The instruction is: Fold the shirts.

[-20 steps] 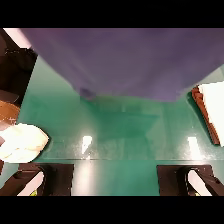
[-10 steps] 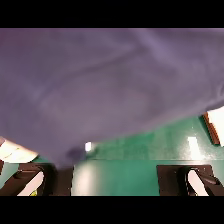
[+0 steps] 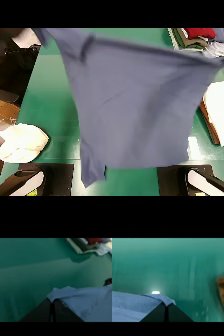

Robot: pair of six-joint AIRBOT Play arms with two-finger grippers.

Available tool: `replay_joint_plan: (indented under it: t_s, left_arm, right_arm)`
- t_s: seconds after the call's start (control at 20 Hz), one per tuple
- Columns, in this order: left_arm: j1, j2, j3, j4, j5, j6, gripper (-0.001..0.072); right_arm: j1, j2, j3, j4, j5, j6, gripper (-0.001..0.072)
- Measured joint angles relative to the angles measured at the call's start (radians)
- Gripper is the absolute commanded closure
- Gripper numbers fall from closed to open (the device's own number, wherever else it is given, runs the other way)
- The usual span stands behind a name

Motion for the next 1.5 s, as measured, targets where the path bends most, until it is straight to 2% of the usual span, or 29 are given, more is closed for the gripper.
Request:
replay_joint_plan:
  t_s: [0.25,0.45,0.5,0.55,0.6,0.65,0.85,1.05,1.2,1.5]
  left_arm:
    - [-0.023,-0.228,-0.148,-0.007,0.109,0.071,0.0686]
    - [-0.035,-0.324,-0.174,-0.016,0.256,0.090,0.0684]
    - [-0.037,-0.337,-0.177,-0.016,0.285,0.092,0.0610]
    - [-0.038,-0.345,-0.179,-0.014,0.301,0.094,0.0338]
    - [-0.039,-0.351,-0.180,-0.011,0.323,0.094,0.0262]
    - [-0.038,-0.355,-0.181,-0.010,0.335,0.094,0.0278]
    - [-0.024,-0.362,-0.168,-0.003,0.293,0.093,0.0278]
    - [0.036,-0.341,-0.162,0.014,0.048,0.090,0.0279]
    - [0.060,-0.283,-0.266,0.047,-0.099,0.089,0.0278]
    - [0.072,-0.067,-0.702,0.047,-0.183,0.068,0.0278]
  right_arm:
    - [0.078,-0.237,-0.099,-0.004,-0.177,-0.001,0.0698]
    - [0.113,-0.402,-0.027,0.003,-0.270,-0.002,0.0697]
    - [0.116,-0.440,0.004,0.004,-0.277,-0.002,0.0695]
    - [0.119,-0.472,0.035,0.005,-0.278,-0.003,0.0669]
    - [0.121,-0.502,0.070,0.005,-0.278,-0.003,0.0478]
    - [0.121,-0.529,0.103,0.004,-0.274,-0.003,0.0318]
    - [0.109,-0.581,0.216,0.009,-0.200,-0.004,0.0322]
    - [0.071,-0.530,0.205,0.010,-0.047,-0.060,0.0323]
    - [0.048,-0.420,0.061,0.009,0.011,-0.093,0.0323]
    - [0.035,-0.151,-0.328,0.037,0.022,-0.126,0.0323]
